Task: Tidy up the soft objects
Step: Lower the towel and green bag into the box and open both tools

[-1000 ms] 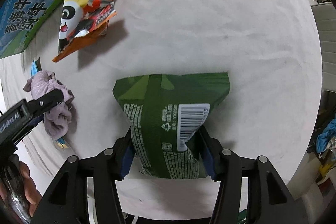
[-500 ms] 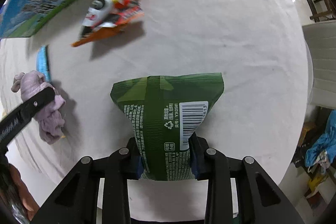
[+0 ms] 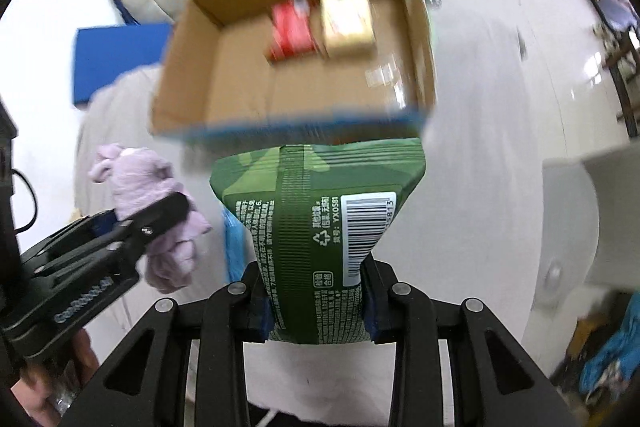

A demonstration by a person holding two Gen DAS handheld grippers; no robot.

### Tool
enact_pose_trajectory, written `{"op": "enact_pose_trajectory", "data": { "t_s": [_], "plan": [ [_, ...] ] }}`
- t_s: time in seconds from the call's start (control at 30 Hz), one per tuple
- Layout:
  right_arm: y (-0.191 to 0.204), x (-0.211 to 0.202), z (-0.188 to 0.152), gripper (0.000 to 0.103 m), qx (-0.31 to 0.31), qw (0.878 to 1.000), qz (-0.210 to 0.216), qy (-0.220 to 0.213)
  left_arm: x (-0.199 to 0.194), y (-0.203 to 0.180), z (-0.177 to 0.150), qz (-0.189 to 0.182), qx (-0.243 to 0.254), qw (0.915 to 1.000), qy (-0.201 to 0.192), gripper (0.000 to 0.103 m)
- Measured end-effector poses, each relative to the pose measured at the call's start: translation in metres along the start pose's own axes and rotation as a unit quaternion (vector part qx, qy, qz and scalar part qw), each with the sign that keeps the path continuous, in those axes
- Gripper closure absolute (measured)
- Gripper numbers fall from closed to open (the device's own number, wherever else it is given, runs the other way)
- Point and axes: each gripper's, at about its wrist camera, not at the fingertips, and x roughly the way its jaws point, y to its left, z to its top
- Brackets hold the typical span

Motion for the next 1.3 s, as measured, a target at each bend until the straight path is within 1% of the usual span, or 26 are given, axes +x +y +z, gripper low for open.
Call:
{"op": "enact_pose_trajectory", "data": {
  "t_s": [0.03, 0.1, 0.13, 0.2, 0.23, 0.27, 0.33, 0.37, 0.47, 0.53, 0.6, 0.67, 0.77, 0.9, 1.0, 1.1, 1.17, 1.2, 1.27, 1.3],
  "plan": [
    [0.007, -0.006, 0.012, 0.069, -0.006, 1.0, -0.003, -0.011, 0.005, 0.005, 0.009, 0.002, 0.003, 1.0, -0.002, 0.069],
    [0.016, -0.011, 0.034, 0.069, -0.017, 0.999, -0.013, -0.023, 0.008, 0.008, 0.038, 0.012, 0.009, 0.9998, -0.008, 0.069],
    [0.018, -0.013, 0.045, 0.069, -0.019, 0.999, -0.016, -0.027, 0.014, 0.01, 0.045, 0.016, 0.013, 0.9998, -0.008, 0.069],
    [0.021, -0.01, 0.071, 0.069, -0.024, 0.999, -0.027, -0.032, 0.029, 0.017, 0.07, 0.02, 0.011, 0.9997, -0.002, 0.069],
    [0.022, -0.008, 0.082, 0.069, -0.024, 0.999, -0.032, -0.033, 0.032, 0.02, 0.075, 0.02, 0.01, 0.9997, 0.002, 0.069],
    [0.022, -0.002, 0.096, 0.069, -0.024, 0.999, -0.037, -0.03, 0.042, 0.025, 0.088, 0.015, 0.007, 0.9998, 0.011, 0.069],
    [0.023, 0.015, 0.107, 0.069, -0.018, 0.999, -0.041, -0.02, 0.056, 0.033, 0.105, 0.02, 0.004, 0.9994, 0.026, 0.069],
    [0.022, 0.024, 0.115, 0.069, -0.015, 0.999, -0.043, -0.013, 0.06, 0.037, 0.109, 0.021, 0.004, 0.9992, 0.032, 0.069],
    [0.015, 0.058, 0.134, 0.069, -0.011, 0.998, -0.063, 0.009, 0.092, 0.05, 0.128, 0.031, 0.0, 0.9977, 0.06, 0.068],
    [0.008, 0.086, 0.135, 0.069, -0.004, 0.997, -0.068, 0.028, 0.117, 0.061, 0.139, 0.034, -0.013, 0.9961, 0.08, 0.068],
    [0.004, 0.109, 0.139, 0.069, -0.003, 0.996, -0.076, 0.045, 0.133, 0.067, 0.146, 0.035, -0.019, 0.995, 0.092, 0.068],
    [0.001, 0.128, 0.14, 0.069, -0.003, 0.995, -0.083, 0.062, 0.151, 0.07, 0.152, 0.035, -0.016, 0.9939, 0.103, 0.068],
    [-0.002, 0.15, 0.138, 0.069, -0.006, 0.993, -0.089, 0.08, 0.17, 0.073, 0.161, 0.044, -0.013, 0.9924, 0.114, 0.068],
    [-0.008, 0.178, 0.135, 0.068, -0.006, 0.991, -0.092, 0.099, 0.189, 0.076, 0.172, 0.045, -0.015, 0.9916, 0.121, 0.068],
    [-0.01, 0.187, 0.133, 0.068, -0.007, 0.989, -0.097, 0.108, 0.196, 0.076, 0.179, 0.048, -0.01, 0.9909, 0.125, 0.066],
    [-0.012, 0.191, 0.133, 0.068, -0.006, 0.988, -0.107, 0.111, 0.199, 0.075, 0.185, 0.072, -0.004, 0.9894, 0.126, 0.063],
    [-0.015, 0.192, 0.133, 0.067, 0.002, 0.988, -0.103, 0.116, 0.2, 0.075, 0.188, 0.072, -0.01, 0.9887, 0.131, 0.063],
    [-0.014, 0.196, 0.135, 0.066, 0.003, 0.988, -0.102, 0.118, 0.199, 0.076, 0.189, 0.069, -0.014, 0.9888, 0.132, 0.063],
    [-0.016, 0.192, 0.135, 0.06, 0.007, 0.988, -0.099, 0.115, 0.195, 0.078, 0.191, 0.07, -0.022, 0.9893, 0.126, 0.06],
    [-0.016, 0.189, 0.134, 0.051, 0.006, 0.989, -0.099, 0.111, 0.19, 0.078, 0.192, 0.072, -0.023, 0.9899, 0.12, 0.054]
  ]
}}
